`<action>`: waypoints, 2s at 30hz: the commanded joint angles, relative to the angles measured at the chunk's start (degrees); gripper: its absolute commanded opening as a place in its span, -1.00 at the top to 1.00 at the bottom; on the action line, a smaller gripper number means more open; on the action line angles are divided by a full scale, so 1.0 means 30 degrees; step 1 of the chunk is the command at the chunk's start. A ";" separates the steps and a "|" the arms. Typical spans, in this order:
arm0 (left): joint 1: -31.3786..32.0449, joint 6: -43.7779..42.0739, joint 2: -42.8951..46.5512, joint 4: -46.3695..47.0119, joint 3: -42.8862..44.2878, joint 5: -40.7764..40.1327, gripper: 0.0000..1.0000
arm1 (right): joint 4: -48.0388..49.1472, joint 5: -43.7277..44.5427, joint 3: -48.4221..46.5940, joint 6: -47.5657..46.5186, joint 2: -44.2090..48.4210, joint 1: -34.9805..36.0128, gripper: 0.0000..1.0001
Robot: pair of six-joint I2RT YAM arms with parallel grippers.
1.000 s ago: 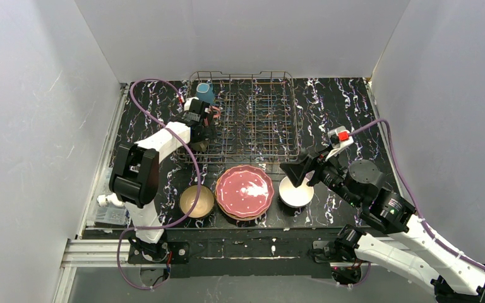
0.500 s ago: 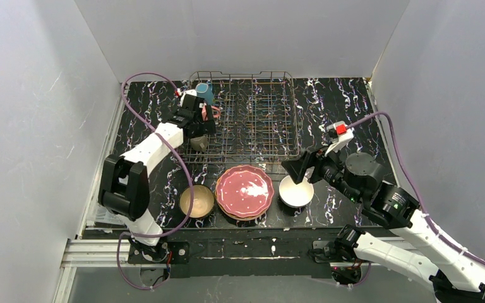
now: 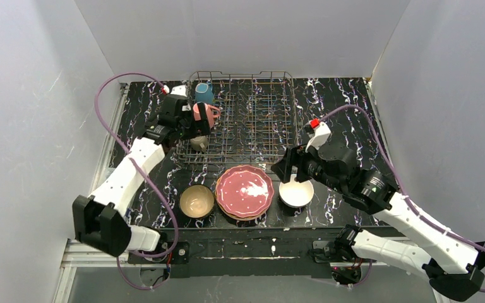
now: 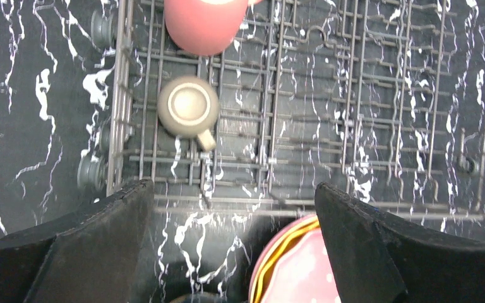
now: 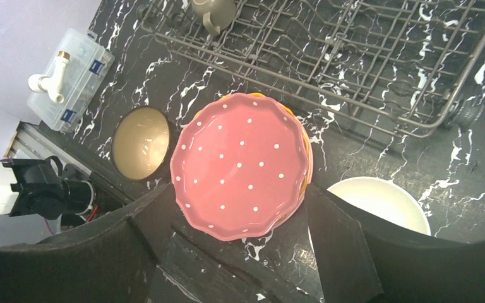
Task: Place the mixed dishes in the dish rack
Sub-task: Turn the cup upside down in the dish rack, then pick up the bowl from the corner of the board.
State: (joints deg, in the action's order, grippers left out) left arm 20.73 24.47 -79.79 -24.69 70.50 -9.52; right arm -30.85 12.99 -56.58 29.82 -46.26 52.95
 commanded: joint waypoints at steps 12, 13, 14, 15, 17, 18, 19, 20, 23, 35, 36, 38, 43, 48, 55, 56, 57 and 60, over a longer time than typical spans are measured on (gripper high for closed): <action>-0.0025 0.0959 0.6296 -0.5924 -0.3002 -0.0375 -0.85 | 0.0469 -0.1305 -0.0916 0.0416 -0.2327 0.0075 -0.61; -0.0022 0.1150 0.6437 -0.6145 -0.3173 -0.0295 -0.82 | 0.0495 -0.1269 -0.0873 0.0424 -0.2333 0.0075 -0.60; -0.0011 0.1335 0.6553 -0.6315 -0.3384 -0.0201 -0.79 | 0.0538 -0.1264 -0.0812 0.0404 -0.2334 0.0068 -0.60; -0.0009 0.1577 0.6670 -0.6403 -0.3601 -0.0061 -0.77 | 0.0558 -0.1256 -0.0768 0.0408 -0.2326 0.0074 -0.60; -0.0002 0.2222 0.6851 -0.6552 -0.4279 0.0063 -0.75 | 0.0564 -0.1239 -0.0716 0.0401 -0.2334 0.0075 -0.59; -0.0004 0.2527 0.6898 -0.6714 -0.4475 -0.0003 -0.74 | 0.0551 -0.1213 -0.0716 0.0397 -0.2337 0.0075 -0.59; -0.0019 0.2919 0.6944 -0.6896 -0.4672 -0.0106 -0.74 | 0.0542 -0.1198 -0.0672 0.0411 -0.2312 0.0075 -0.59; -0.0021 0.3204 0.7027 -0.7017 -0.4941 -0.0181 -0.74 | 0.0501 -0.1182 -0.0644 0.0402 -0.2316 0.0075 -0.59; -0.0021 0.4067 0.7333 -0.7154 -0.5679 -0.0201 -0.71 | 0.0463 -0.1143 -0.0545 0.0383 -0.2277 0.0075 -0.58; -0.0025 0.6554 0.7788 -0.8528 -0.7555 0.0390 -0.43 | 0.0732 -0.1163 -0.0047 0.0313 -0.2326 0.0075 -0.53; -0.0011 0.6676 0.7872 -0.8569 -0.7715 0.0478 -0.41 | 0.0696 -0.1159 -0.0017 0.0316 -0.2326 0.0075 -0.52; -0.0024 0.6881 0.8119 -0.8699 -0.8047 0.0481 -0.38 | 0.0694 -0.1125 0.0042 0.0289 -0.2300 0.0075 -0.52; -0.0016 0.7217 0.8602 -0.9116 -0.8679 0.0580 -0.31 | 0.0715 -0.1137 0.0138 0.0266 -0.2302 0.0075 -0.50; -0.0022 0.7468 0.8425 -0.9506 -0.9261 0.0685 -0.22 | 0.1072 -0.1314 0.0296 0.0239 -0.2419 0.0075 -0.47; -0.0009 0.8037 0.8218 -0.9541 -1.0024 0.0846 -0.18 | 0.1141 -0.1434 0.0387 0.0109 -0.2513 0.0075 -0.45; -0.0024 0.8132 0.8138 -0.9523 -1.0155 0.0967 -0.18 | 0.1128 -0.1453 0.0400 0.0093 -0.2488 0.0075 -0.45; -0.0022 0.8158 0.8037 -0.9433 -1.0245 0.1099 -0.18 | 0.1138 -0.1434 0.0424 0.0080 -0.2474 0.0075 -0.45; 0.0005 0.8264 0.7677 -0.9137 -1.0565 0.1420 -0.14 | 0.1197 -0.1430 0.0587 0.0080 -0.2408 0.0064 -0.45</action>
State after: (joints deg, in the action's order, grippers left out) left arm 20.73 47.90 -55.66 -51.40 40.16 -6.46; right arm -29.85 8.78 -55.27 30.81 -53.87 52.95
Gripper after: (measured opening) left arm 0.586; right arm 0.726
